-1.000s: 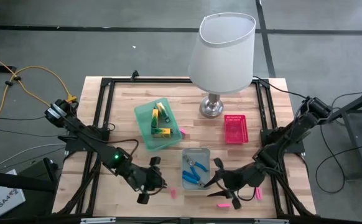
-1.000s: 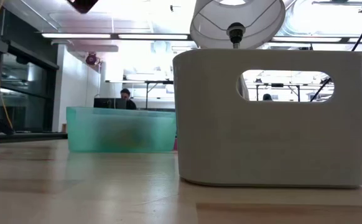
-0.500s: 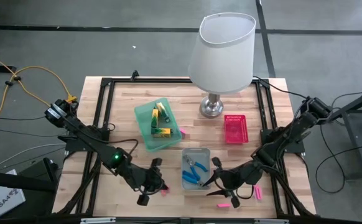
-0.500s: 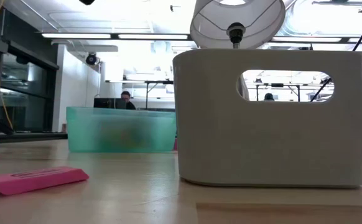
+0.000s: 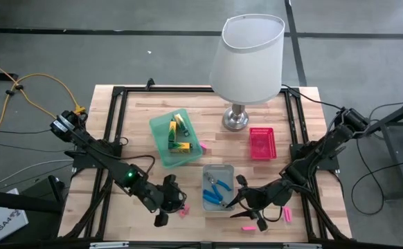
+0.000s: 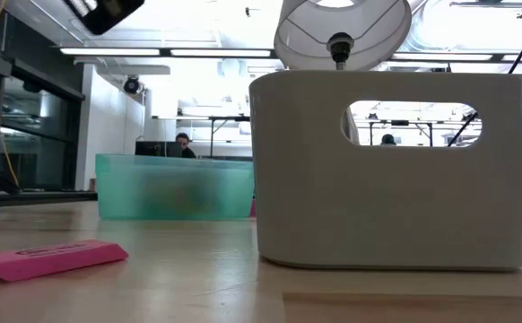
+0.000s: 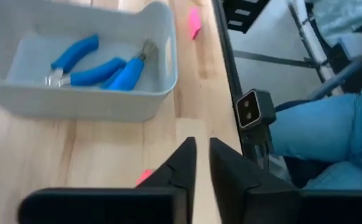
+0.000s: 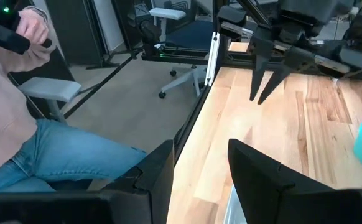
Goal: Pick & Place School Supplies
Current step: Put the pink eraser into the red bin
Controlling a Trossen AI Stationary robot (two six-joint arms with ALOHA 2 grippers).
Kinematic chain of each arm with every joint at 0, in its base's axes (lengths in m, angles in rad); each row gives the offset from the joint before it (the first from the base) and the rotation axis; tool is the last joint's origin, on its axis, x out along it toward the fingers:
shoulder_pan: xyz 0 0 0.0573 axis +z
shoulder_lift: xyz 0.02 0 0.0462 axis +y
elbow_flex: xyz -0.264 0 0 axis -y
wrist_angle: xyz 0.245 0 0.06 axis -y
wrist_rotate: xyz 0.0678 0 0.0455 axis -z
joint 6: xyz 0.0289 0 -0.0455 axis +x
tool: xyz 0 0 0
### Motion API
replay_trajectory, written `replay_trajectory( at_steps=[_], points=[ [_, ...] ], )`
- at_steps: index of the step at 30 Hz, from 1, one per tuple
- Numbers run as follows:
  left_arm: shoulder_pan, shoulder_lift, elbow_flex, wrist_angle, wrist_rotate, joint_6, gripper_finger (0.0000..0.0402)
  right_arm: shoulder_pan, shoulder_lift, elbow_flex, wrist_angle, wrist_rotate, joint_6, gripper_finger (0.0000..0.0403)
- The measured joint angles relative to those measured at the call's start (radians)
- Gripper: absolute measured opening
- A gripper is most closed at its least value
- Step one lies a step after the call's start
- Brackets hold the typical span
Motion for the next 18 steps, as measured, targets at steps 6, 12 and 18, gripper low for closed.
replay_trajectory(
  at_steps=[6, 12, 18],
  points=[
    [0.002, 0.067, 0.0, -0.013, -0.002, -0.162, 0.0106, 0.0, 0.0, 0.0, -0.003, 0.0, 0.008, 0.0144],
    [0.002, 0.105, 0.0, -0.022, 0.002, -0.261, 0.0128, 0.0, 0.0, 0.0, -0.01, 0.0, 0.013, 0.0144],
    [0.0, 0.107, 0.0, -0.048, -0.036, -0.339, 0.0128, 0.0, 0.0, 0.0, -0.016, -0.033, 0.022, 0.0144]
  ],
)
